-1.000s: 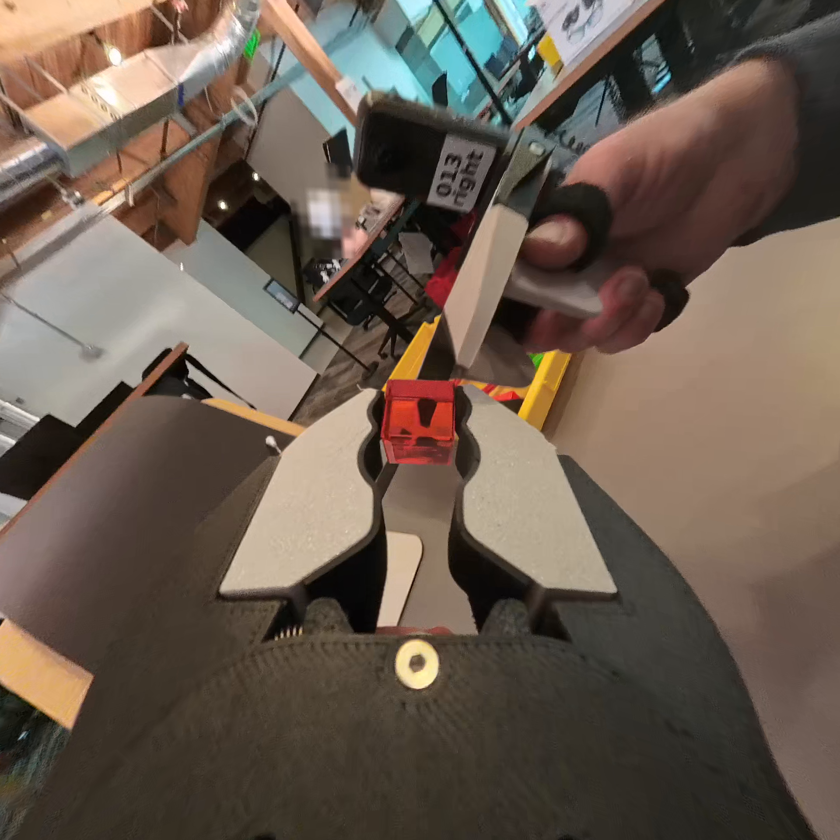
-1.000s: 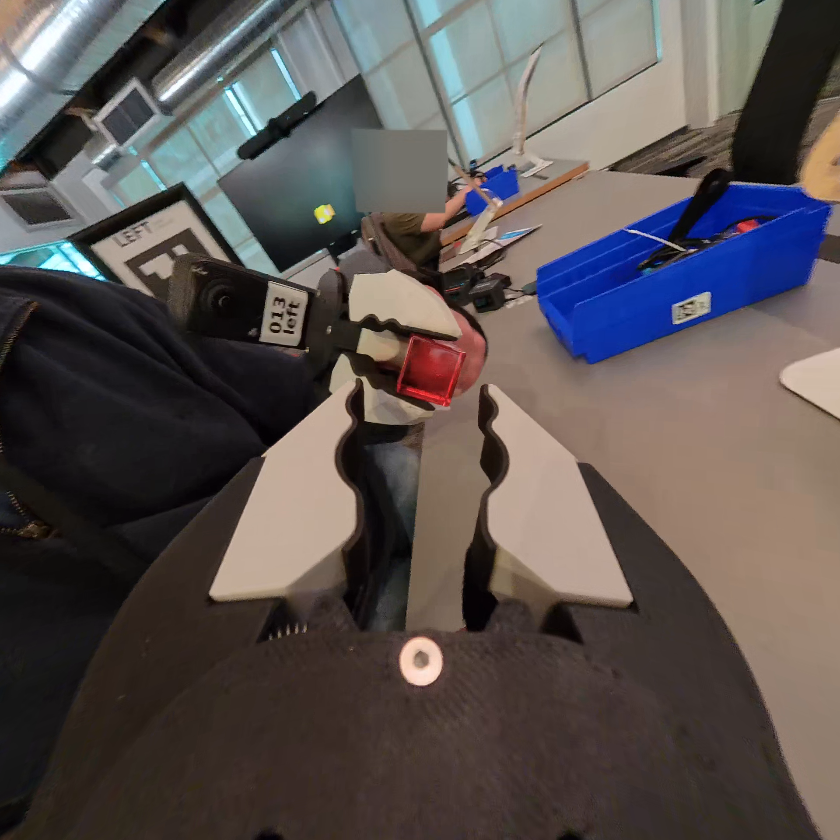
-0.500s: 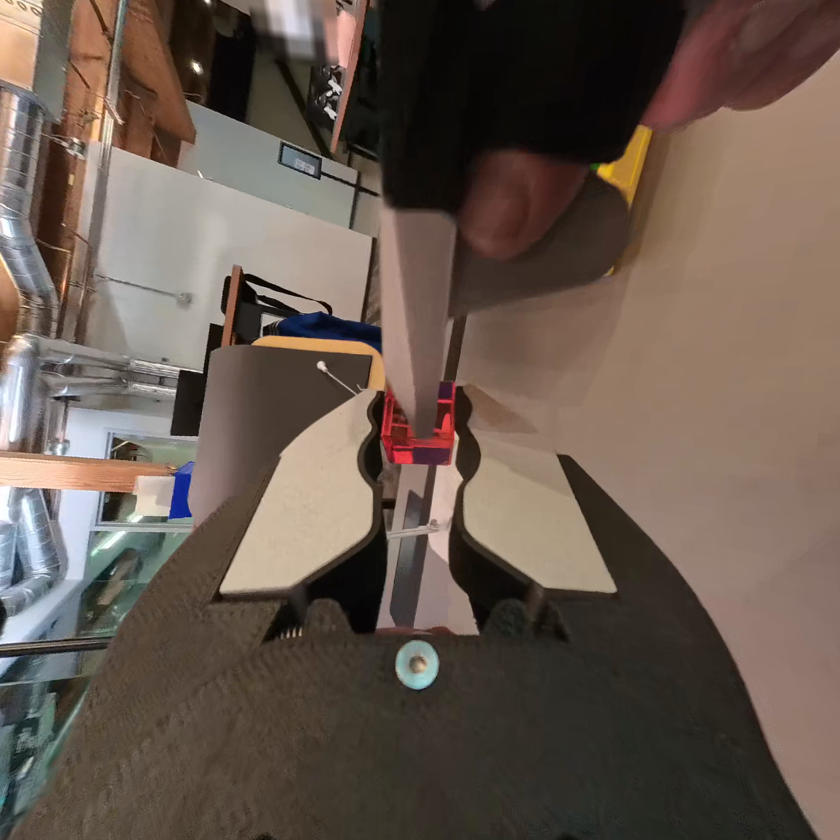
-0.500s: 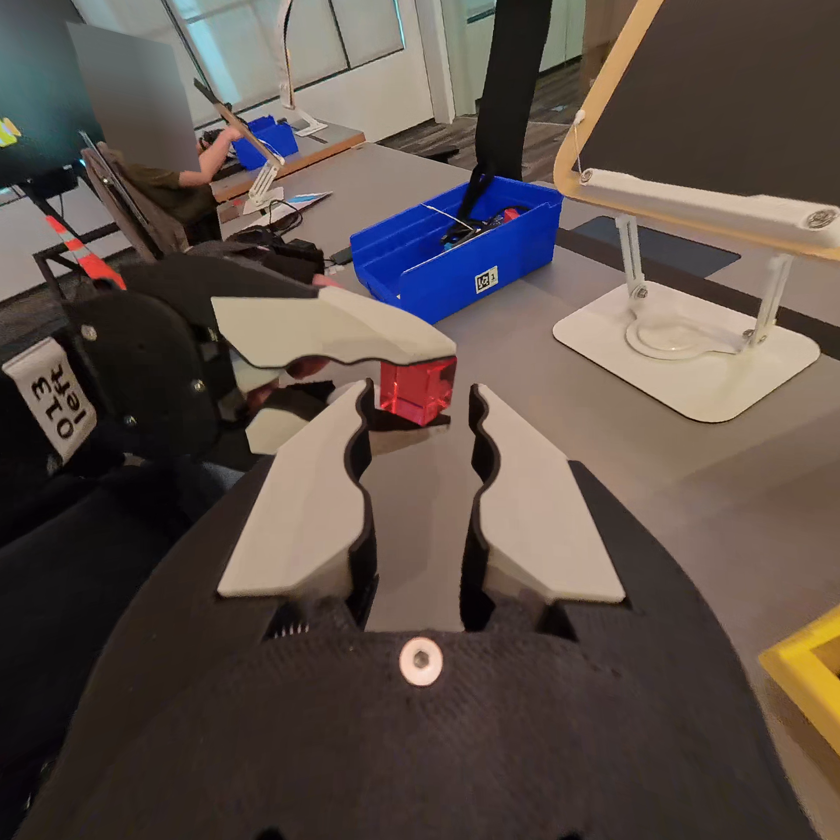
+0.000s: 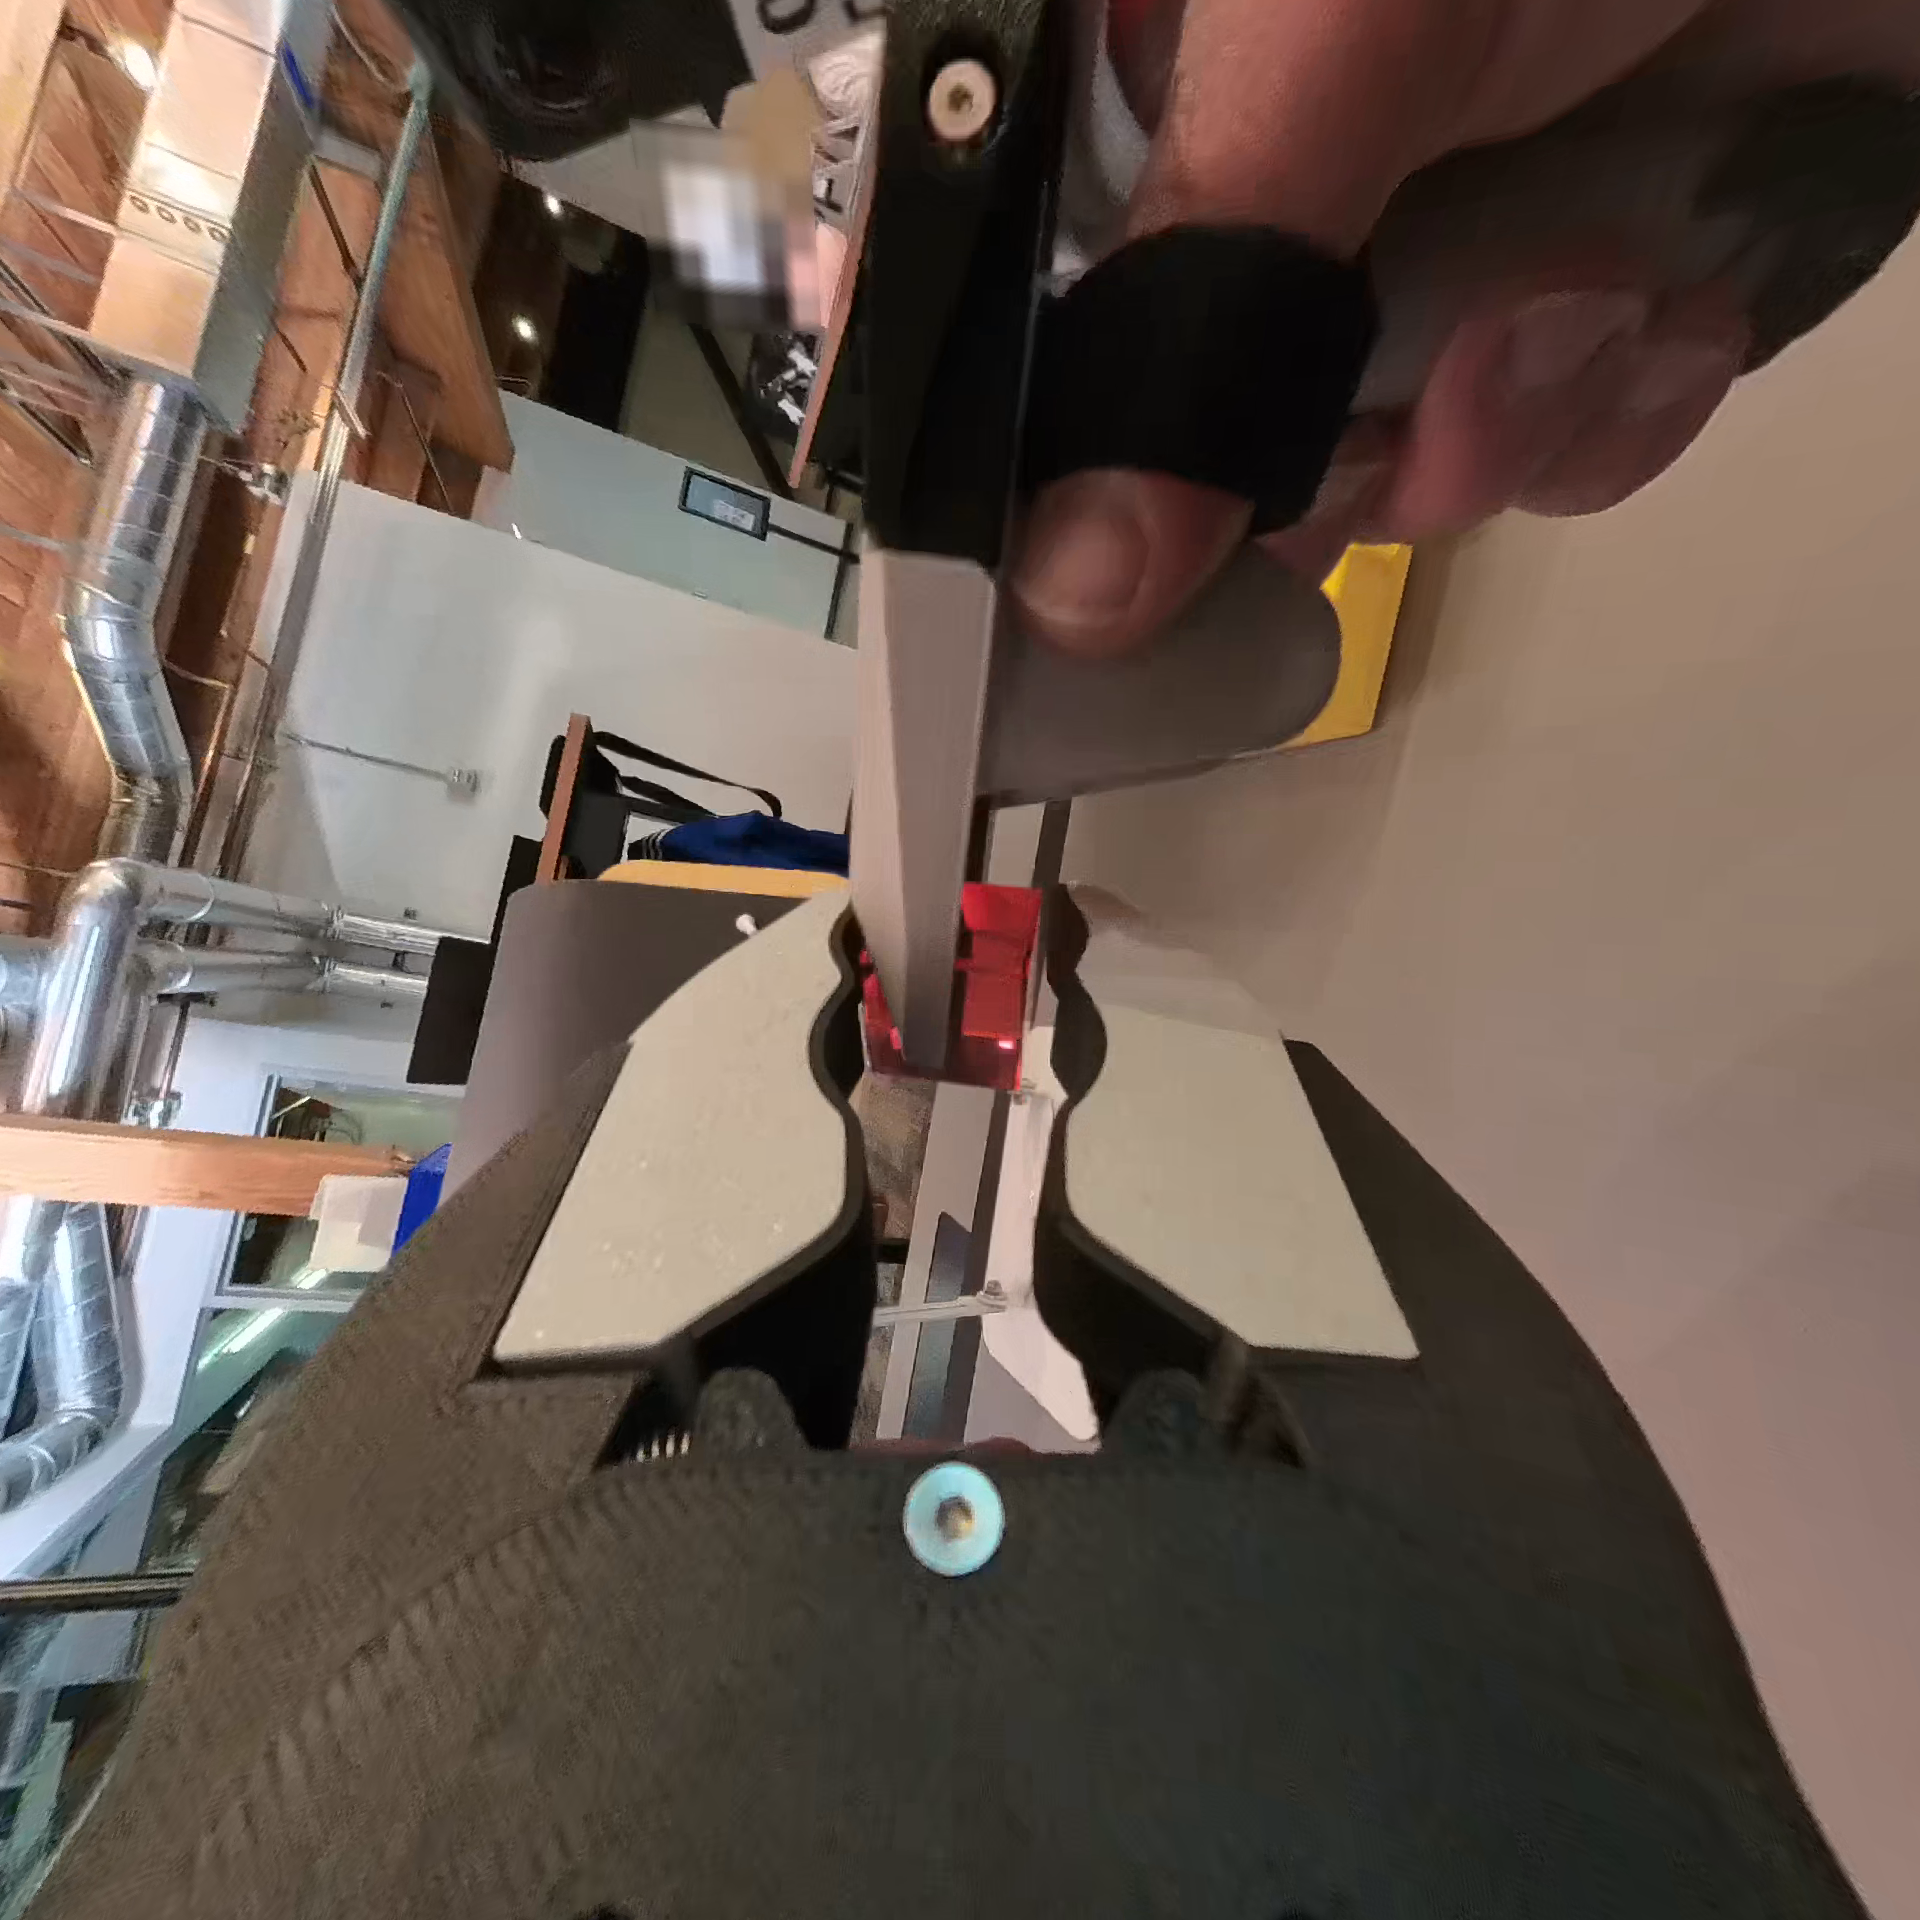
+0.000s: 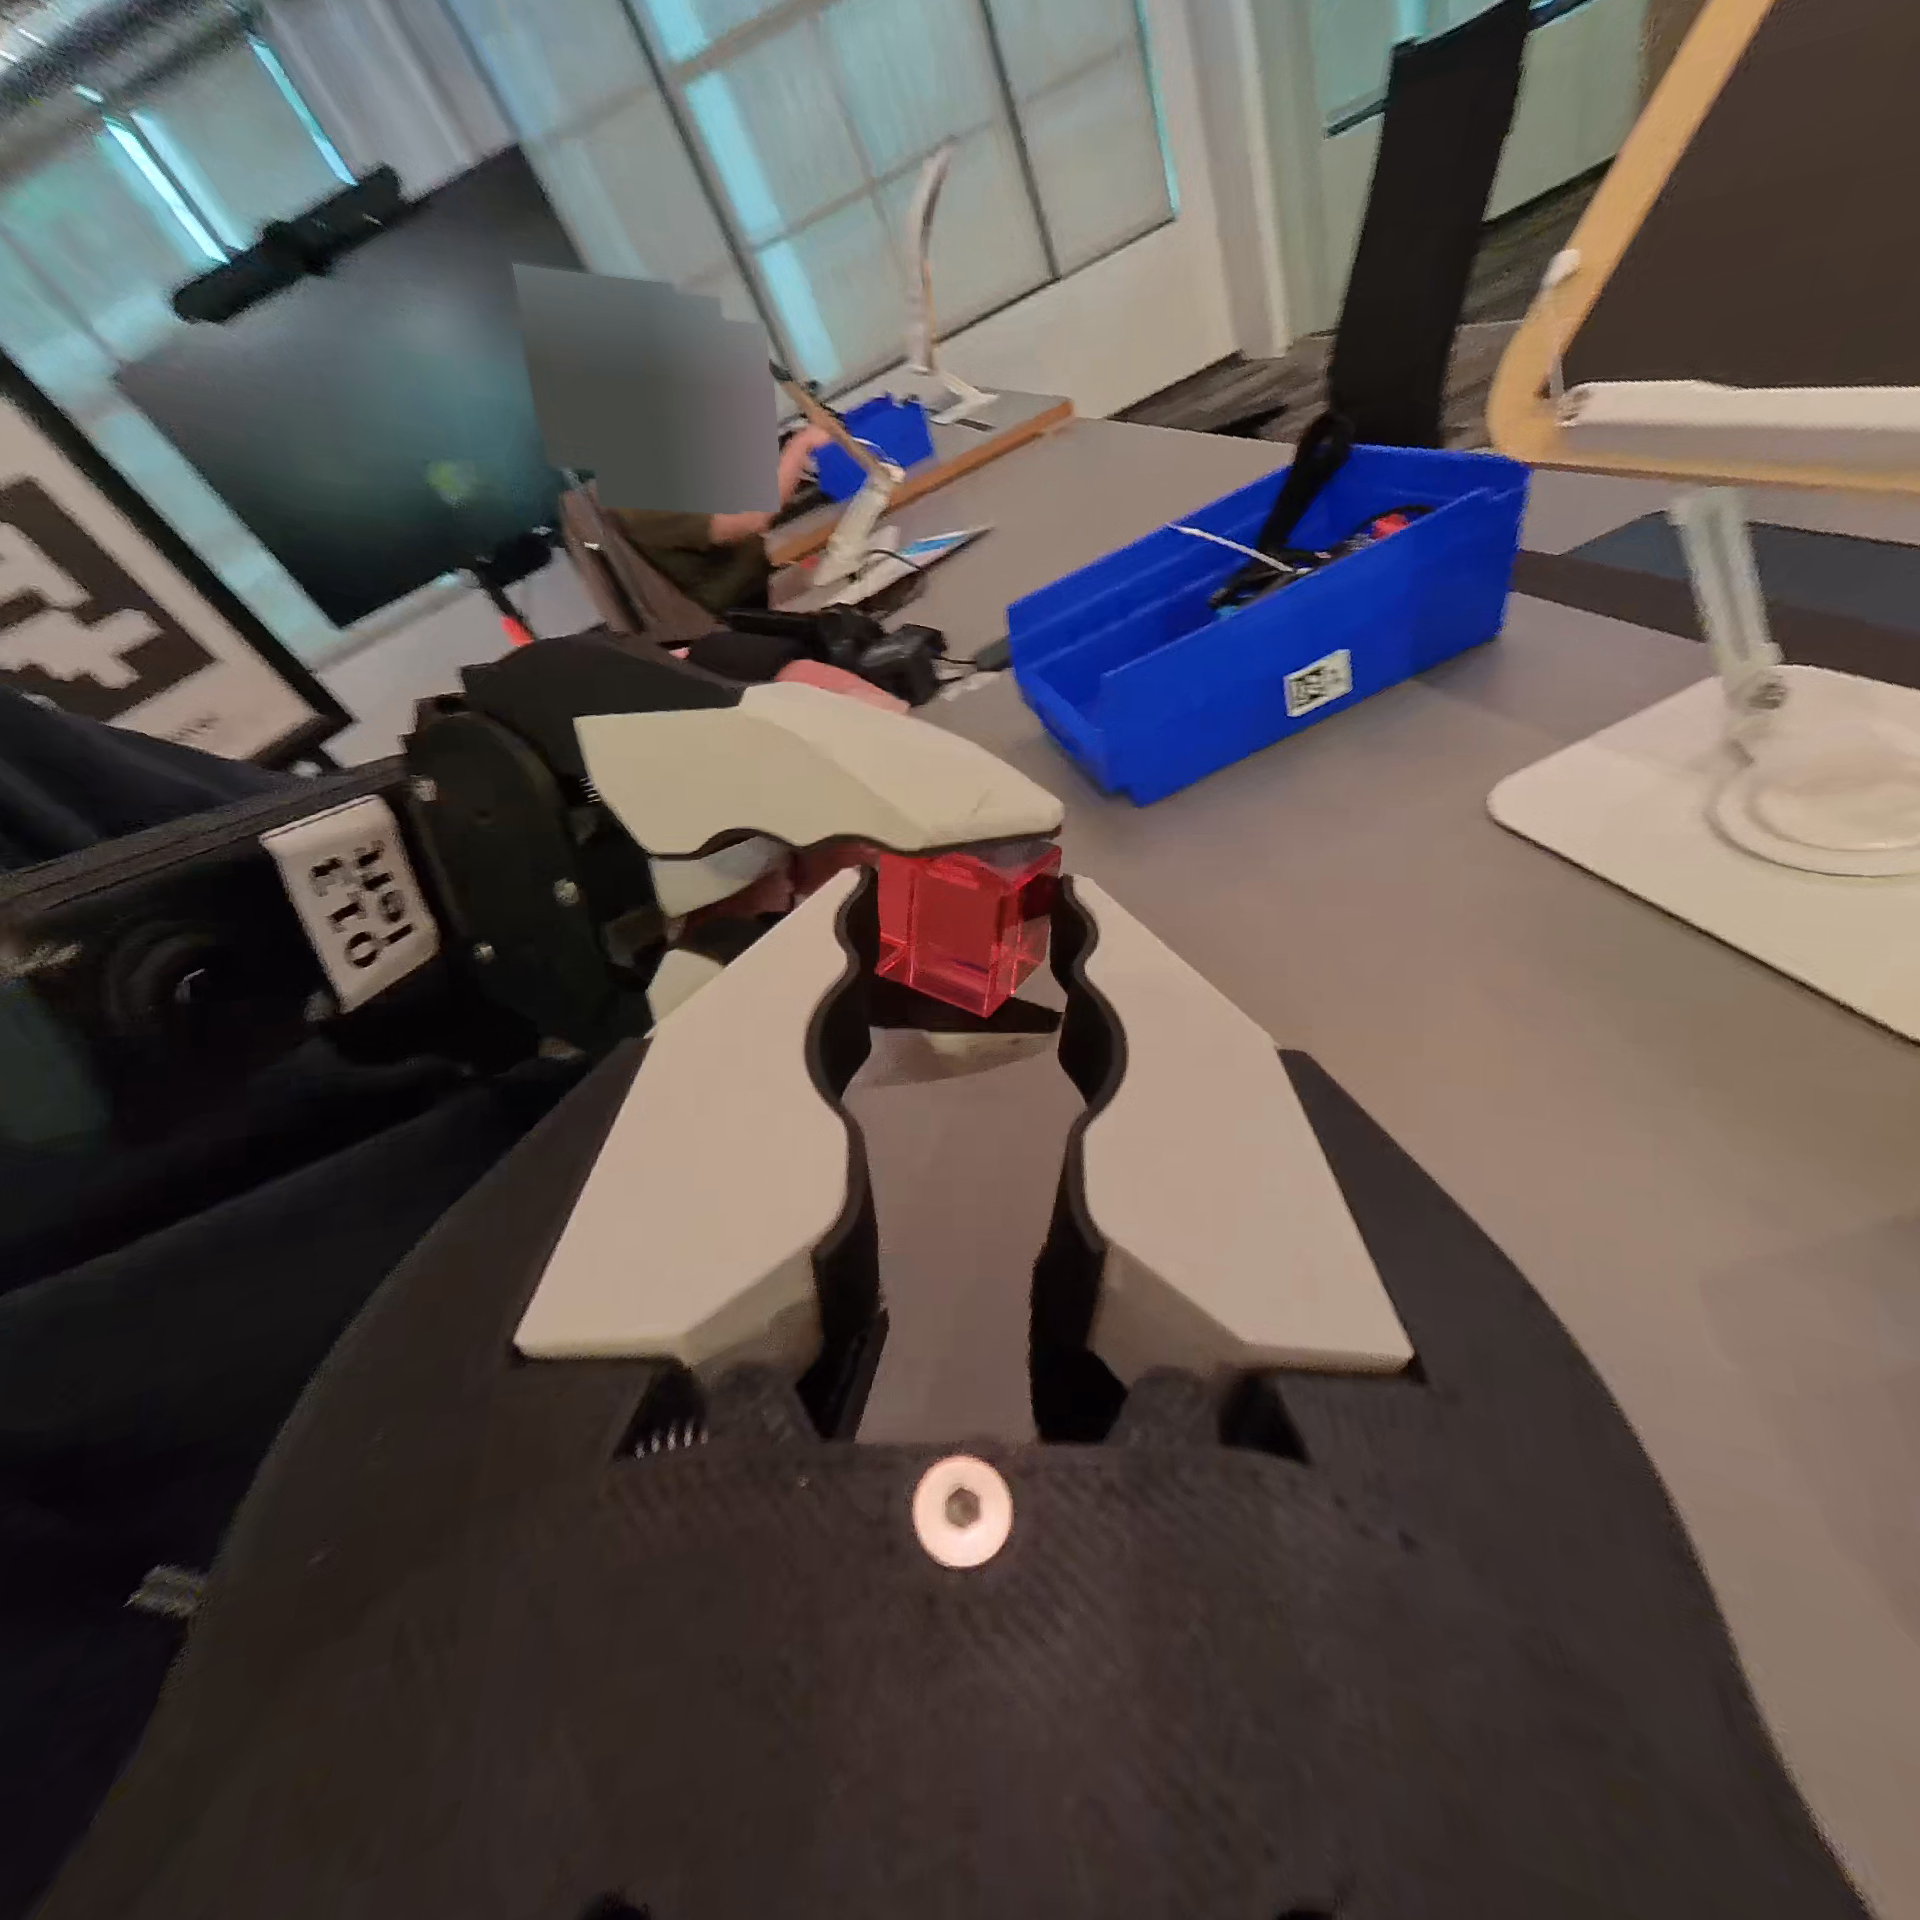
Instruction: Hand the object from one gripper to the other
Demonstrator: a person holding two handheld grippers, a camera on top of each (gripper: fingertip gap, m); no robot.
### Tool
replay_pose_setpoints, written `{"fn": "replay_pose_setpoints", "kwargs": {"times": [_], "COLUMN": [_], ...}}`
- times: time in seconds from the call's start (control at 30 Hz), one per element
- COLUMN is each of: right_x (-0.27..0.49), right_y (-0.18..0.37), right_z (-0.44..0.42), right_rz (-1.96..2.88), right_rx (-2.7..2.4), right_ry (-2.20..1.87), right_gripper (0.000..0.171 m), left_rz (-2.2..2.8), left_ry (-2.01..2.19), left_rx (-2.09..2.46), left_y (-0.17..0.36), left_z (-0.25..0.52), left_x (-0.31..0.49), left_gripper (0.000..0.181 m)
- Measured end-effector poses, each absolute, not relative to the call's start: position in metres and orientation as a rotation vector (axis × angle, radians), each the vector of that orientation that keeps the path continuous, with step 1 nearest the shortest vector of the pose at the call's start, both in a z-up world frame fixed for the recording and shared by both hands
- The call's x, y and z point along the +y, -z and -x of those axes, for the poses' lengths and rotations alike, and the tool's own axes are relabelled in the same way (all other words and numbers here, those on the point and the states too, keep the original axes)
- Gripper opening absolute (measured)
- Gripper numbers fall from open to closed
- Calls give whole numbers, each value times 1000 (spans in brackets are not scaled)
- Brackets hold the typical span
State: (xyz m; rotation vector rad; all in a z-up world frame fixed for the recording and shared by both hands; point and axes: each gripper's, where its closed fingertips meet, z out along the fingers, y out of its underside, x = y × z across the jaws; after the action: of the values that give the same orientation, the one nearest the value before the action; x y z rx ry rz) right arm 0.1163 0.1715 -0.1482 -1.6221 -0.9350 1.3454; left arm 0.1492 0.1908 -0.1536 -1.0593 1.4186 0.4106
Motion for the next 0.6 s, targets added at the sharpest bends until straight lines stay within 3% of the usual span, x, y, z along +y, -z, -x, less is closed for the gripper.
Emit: {"fn": "replay_pose_setpoints", "kwargs": {"times": [0.23, 0.6], "right_x": [139, 108], "right_y": [132, 126], "right_z": [-124, -126], "right_rz": [1422, 1211], "right_rx": [-1013, -1112], "right_ry": [-1746, -2025], "right_gripper": [30, 31], "left_rz": [926, 822], "left_ry": [-198, 108], "left_rx": [1375, 1450], "left_y": [139, 137], "left_z": [-154, -167], "left_x": [168, 125], "left_gripper": [49, 28]}}
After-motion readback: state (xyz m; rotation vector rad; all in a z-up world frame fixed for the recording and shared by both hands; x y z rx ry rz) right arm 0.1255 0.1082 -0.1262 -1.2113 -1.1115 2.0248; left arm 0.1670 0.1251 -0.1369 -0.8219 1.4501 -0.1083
